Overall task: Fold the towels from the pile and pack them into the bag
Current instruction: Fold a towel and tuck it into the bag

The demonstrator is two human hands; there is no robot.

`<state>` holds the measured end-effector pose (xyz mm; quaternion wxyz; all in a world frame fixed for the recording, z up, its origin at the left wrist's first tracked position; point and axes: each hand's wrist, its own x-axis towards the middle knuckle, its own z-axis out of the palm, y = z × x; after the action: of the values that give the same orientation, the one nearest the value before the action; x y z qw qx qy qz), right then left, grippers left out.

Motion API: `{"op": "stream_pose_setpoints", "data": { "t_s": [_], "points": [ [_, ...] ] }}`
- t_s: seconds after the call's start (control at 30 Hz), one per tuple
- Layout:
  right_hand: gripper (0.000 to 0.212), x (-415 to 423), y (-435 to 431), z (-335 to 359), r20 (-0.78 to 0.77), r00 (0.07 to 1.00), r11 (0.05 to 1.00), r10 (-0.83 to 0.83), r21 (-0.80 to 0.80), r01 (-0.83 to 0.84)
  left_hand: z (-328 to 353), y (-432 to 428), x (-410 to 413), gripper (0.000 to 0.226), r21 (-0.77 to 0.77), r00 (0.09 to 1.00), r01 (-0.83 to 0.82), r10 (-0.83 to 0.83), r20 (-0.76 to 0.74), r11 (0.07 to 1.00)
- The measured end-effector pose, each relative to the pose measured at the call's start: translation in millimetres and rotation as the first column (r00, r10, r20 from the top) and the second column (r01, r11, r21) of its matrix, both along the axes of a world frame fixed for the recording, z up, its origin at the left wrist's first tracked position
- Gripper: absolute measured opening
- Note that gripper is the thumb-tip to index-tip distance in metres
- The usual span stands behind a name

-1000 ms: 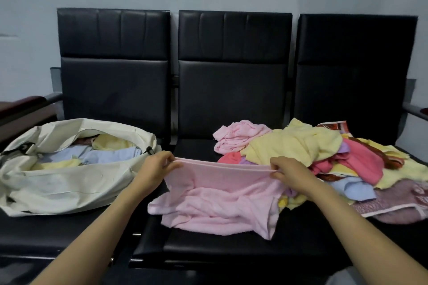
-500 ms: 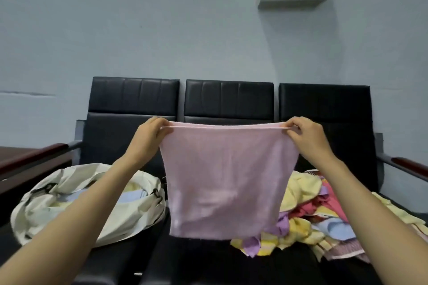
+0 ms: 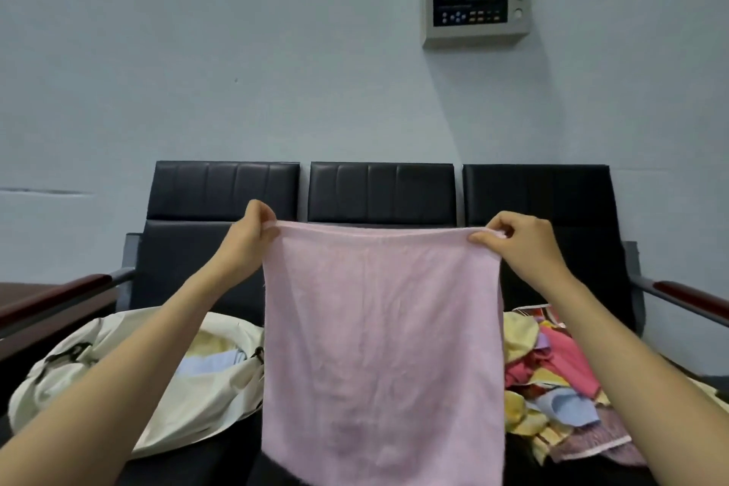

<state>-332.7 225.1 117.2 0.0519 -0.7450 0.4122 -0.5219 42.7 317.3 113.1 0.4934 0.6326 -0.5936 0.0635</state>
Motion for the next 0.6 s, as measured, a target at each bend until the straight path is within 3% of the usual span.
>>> {"op": "stream_pose_setpoints", "data": {
  "t_s": [0.07,0.13,0.17,0.23,0.4,0.47,0.6],
  "points": [
    [0.019,6.3,-11.4,-16.5,-0.003,1.0,0.998,-0.02,0.056,0.021,-14.9,-11.8,0.8,0.007,0.16,0.996,-0.069,0.059,0.067,0.985],
    [0.015,15.4,-27.4,-33.1,-0.041,0.998,0.989,-0.043,0.138,0.048,-29.8,-23.6,2.9,0.016,0.259,0.95,-0.208,0.132,0.284,0.943],
    [0.013,19.5,-35.4,-38.7,-0.04,0.998,0.984,-0.047,0.169,0.053,-34.0,-28.4,3.7,0.019,0.263,0.914,-0.273,0.164,0.371,0.925],
    [0.01,26.0,-49.1,-40.2,0.017,0.998,0.982,-0.053,0.18,0.049,-33.4,-33.3,1.7,0.02,0.182,0.895,-0.312,0.224,0.385,0.932],
    [0.004,37.9,-57.8,-24.1,0.178,0.983,0.999,-0.047,0.003,0.047,-16.2,-38.7,-4.3,0.019,-0.084,0.978,-0.209,0.208,-0.027,0.974],
    [0.003,39.2,-53.3,-27.1,0.201,0.979,1.0,-0.024,-0.006,0.026,-23.6,-38.5,-4.5,0.02,-0.062,0.975,-0.138,0.125,-0.183,0.988],
    [0.009,25.7,-49.4,-59.0,0.21,0.977,0.98,0.047,0.181,-0.086,-69.7,-31.3,7.6,0.014,0.031,0.907,0.092,-0.071,-0.415,0.995]
  ]
}}
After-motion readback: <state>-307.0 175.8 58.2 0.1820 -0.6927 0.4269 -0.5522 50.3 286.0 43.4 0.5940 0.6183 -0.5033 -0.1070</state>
